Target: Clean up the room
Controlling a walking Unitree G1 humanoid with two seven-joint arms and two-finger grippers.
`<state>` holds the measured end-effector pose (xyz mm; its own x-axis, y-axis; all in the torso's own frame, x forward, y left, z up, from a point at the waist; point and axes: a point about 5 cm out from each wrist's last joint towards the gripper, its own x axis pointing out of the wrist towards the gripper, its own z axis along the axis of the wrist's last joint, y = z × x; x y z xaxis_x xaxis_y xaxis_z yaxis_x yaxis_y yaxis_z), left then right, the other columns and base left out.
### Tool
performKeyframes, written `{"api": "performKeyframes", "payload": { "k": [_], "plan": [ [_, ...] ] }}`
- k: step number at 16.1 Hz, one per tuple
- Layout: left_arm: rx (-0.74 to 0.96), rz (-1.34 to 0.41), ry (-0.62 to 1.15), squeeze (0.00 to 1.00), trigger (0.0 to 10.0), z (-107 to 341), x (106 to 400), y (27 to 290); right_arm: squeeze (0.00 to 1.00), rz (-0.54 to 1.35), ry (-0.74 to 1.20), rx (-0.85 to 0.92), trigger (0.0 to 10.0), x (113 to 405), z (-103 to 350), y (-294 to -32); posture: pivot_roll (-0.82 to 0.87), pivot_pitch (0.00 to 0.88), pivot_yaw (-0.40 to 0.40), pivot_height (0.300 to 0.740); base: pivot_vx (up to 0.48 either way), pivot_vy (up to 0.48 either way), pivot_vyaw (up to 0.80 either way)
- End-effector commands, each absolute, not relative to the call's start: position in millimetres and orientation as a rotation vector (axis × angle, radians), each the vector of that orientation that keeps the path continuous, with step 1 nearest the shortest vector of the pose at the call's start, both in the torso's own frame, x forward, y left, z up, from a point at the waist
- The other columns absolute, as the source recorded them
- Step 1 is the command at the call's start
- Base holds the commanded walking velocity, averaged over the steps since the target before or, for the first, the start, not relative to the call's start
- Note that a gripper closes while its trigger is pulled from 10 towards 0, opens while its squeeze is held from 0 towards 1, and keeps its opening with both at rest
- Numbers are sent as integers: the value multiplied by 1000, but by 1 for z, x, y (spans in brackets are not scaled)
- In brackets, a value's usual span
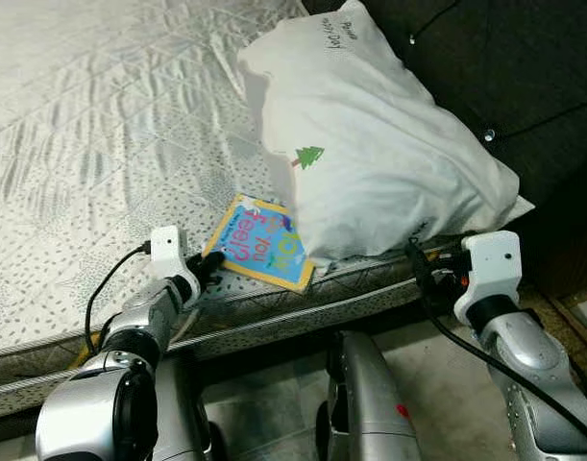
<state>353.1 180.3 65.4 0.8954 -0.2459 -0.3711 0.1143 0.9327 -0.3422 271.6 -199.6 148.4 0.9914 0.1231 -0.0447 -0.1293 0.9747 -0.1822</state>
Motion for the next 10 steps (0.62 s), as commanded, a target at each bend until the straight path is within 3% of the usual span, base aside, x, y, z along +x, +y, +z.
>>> {"api": "performKeyframes", "payload": {
  "k": [1, 10],
  "plan": [
    [-302, -199, 538, 0, 0, 42, 338, 174, 0, 130, 34, -187, 10000, 272, 146, -199, -206, 136, -46, 523, 0, 0, 0],
    [-325, -28, 561, 0, 0, 32, 332, 182, 0, 126, 19, -185, 10000, 279, 142, -198, -177, 110, -33, 523, 0, 0, 0]
  ]
}}
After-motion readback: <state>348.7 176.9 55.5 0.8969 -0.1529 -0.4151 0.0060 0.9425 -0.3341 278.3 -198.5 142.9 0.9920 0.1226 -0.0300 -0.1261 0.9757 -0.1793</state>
